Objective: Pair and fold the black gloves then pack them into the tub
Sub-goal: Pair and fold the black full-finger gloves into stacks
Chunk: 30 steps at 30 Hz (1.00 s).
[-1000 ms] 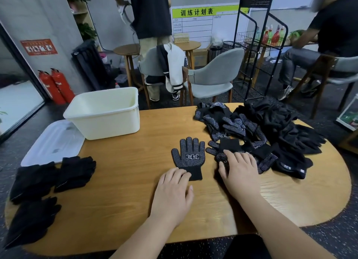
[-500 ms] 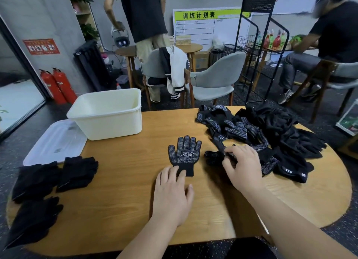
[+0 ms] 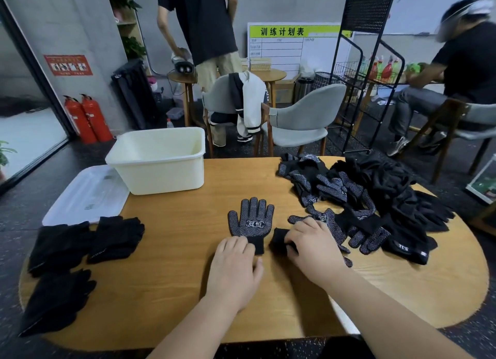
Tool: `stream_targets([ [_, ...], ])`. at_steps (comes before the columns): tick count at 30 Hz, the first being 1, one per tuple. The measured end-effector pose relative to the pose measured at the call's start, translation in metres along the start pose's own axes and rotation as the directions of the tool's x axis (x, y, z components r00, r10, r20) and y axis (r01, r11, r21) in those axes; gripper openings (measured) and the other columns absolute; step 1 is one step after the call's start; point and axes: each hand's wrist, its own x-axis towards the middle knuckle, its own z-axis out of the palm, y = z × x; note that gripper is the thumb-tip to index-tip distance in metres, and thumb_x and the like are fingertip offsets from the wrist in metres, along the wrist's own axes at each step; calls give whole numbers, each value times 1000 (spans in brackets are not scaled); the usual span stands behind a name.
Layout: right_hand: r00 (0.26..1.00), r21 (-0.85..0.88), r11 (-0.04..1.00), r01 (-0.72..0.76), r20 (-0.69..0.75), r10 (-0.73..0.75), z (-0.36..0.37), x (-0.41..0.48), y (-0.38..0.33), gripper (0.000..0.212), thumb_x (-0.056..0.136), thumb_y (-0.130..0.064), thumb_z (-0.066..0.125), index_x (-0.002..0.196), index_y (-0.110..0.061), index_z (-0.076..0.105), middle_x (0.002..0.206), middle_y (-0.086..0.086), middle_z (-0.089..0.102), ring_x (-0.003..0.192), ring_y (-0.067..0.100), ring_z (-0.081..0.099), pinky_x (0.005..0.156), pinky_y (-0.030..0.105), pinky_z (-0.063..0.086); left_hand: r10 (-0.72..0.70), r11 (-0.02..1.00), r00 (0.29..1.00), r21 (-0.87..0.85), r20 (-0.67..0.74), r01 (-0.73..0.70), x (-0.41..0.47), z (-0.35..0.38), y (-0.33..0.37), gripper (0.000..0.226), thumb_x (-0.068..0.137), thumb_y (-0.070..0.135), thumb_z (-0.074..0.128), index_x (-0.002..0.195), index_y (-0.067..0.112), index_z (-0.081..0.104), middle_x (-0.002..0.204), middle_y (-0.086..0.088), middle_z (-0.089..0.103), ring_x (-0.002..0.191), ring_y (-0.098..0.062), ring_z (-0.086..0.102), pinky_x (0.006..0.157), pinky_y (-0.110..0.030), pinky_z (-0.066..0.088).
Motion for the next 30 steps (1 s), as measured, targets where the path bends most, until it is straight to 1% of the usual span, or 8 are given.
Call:
stream_targets([
  [5,985,353,921,-164,1,175,-56,45,-15,29,91,-22,68,118,-30,74,102,-6,70,94,19,63,80,34,53,-82,997,993,-21,-88,81,-12,-2,-30,25,102,41,44,96,24,63,99,10,49,101,-15,48,99,-38,47],
  [9,966,386,890,-242,7,259,-90,95,-6,22,92,-22,71,113,-21,78,91,-3,72,85,24,69,76,32,55,-89,996,996,-12,-30,89,-13,-1,-27,34,104,44,37,110,27,66,110,11,52,114,-13,47,110,-35,42],
  [14,936,401,905,-142,-244,254,-117,138,-3,20,95,-19,72,114,-22,78,97,0,76,91,24,67,84,38,57,-88,996,996,-29,-9,88,-14,-2,-28,37,104,46,33,115,31,65,112,14,48,116,-10,43,109,-31,39],
  [19,978,193,968,-159,-100,181,-74,126,0,39,93,-10,67,121,-38,74,114,3,70,83,27,69,74,37,58,-86,995,996,-58,-29,84,-11,-1,-28,34,103,45,35,112,31,65,110,14,46,113,-9,44,106,-29,41],
  [21,984,71,988,-139,124,129,-39,103,5,51,95,-9,56,136,-38,65,142,2,63,114,29,66,93,41,57,-75,995,996,-64,-38,73,-12,0,-29,35,103,45,35,113,30,65,111,14,47,113,-9,44,106,-29,41],
  [23,961,4,990,-144,239,139,-8,71,6,58,97,-8,50,149,-33,52,165,-3,40,149,26,39,117,44,40,-72,995,997,-70,-42,69,-11,2,-29,34,103,45,36,113,30,65,110,13,47,112,-10,45,105,-30,41],
  [25,959,-92,969,-231,145,243,17,37,6,49,98,-17,53,147,-27,52,166,2,36,154,29,28,125,49,26,-73,995,996,-73,-45,69,-10,4,-30,33,103,45,36,113,30,64,110,13,46,110,-10,45,104,-31,42],
  [30,883,-53,884,-464,48,467,40,-11,-7,56,96,-33,54,148,-14,49,156,16,49,140,37,47,115,50,38,-62,996,996,-64,-65,58,-10,8,-30,32,103,44,38,112,28,65,110,13,47,108,-11,46,102,-31,43],
])
